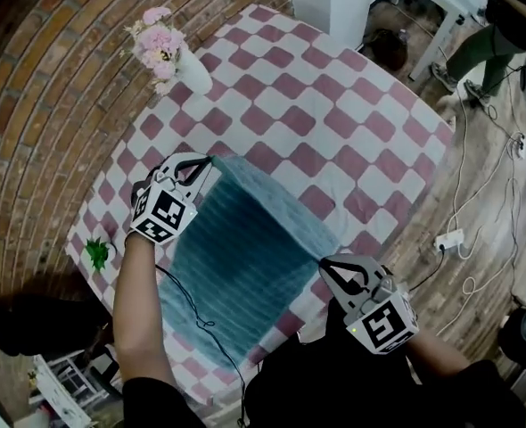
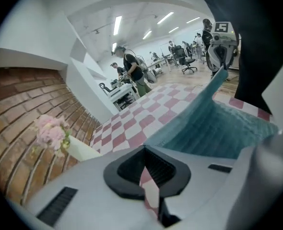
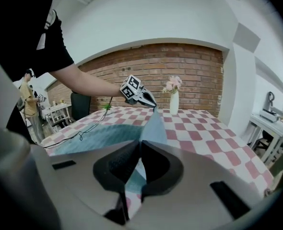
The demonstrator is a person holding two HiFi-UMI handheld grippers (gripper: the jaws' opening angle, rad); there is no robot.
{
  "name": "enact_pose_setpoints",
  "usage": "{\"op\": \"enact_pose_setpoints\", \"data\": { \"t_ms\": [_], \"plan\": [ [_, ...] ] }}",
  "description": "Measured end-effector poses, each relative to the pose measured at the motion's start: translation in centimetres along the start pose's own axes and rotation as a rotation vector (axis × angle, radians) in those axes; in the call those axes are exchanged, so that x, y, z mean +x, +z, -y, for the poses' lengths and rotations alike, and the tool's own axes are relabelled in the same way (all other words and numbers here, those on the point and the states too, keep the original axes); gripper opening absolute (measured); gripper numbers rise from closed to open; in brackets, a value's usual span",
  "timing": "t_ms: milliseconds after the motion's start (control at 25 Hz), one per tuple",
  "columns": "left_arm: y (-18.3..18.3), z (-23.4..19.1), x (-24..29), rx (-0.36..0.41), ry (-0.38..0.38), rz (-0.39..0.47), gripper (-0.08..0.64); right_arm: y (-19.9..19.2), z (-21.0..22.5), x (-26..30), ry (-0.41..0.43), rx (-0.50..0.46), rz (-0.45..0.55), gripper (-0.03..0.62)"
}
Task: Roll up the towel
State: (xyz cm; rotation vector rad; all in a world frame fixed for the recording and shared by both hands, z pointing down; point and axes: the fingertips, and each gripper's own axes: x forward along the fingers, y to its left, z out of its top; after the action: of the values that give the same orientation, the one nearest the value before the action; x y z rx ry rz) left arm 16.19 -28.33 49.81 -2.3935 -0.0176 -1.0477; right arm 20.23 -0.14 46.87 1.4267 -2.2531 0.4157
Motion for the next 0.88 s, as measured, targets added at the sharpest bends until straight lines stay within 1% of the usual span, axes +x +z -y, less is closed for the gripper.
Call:
{"op": "enact_pose_setpoints", "data": {
  "t_ms": [160,280,360,520,600,680,880],
  "plan": [
    [-3.3,3.0,-7.0,-0.045,0.055,0.031,-0.002,1.1,-9.0,0.6,0.031,-0.023,0.013,0.017],
    [-6.3,5.2,-12.3,-0.074,0.067,0.056,-0.003,2.0,-15.5,1.5,0.041,-0.04,0.015,0.017],
    [-8.4,6.8,-15.5,-0.073,0.064,0.058,-0.003,2.2,-19.4,2.1,0.038,-0.058,0.002,0.017],
    [-12.7,11.3,-20.2,-0.03,0.035,0.021,-0.002,1.1,-26.3,3.4,0.041,-0.107,-0.065,0.017],
    [-15.2,14.0,-21.8,-0.024,0.016,0.003,-0.002,0.1,-29.3,3.9,0.054,-0.139,-0.099,0.017],
    [-17.6,16.1,-23.4,-0.037,0.011,-0.003,-0.002,-0.6,-31.6,4.4,0.057,-0.182,-0.122,0.017],
    [-21.8,19.9,-26.1,-0.081,0.018,-0.001,-0.003,-0.3,-36.0,5.1,0.084,-0.24,-0.152,0.017]
  ]
}}
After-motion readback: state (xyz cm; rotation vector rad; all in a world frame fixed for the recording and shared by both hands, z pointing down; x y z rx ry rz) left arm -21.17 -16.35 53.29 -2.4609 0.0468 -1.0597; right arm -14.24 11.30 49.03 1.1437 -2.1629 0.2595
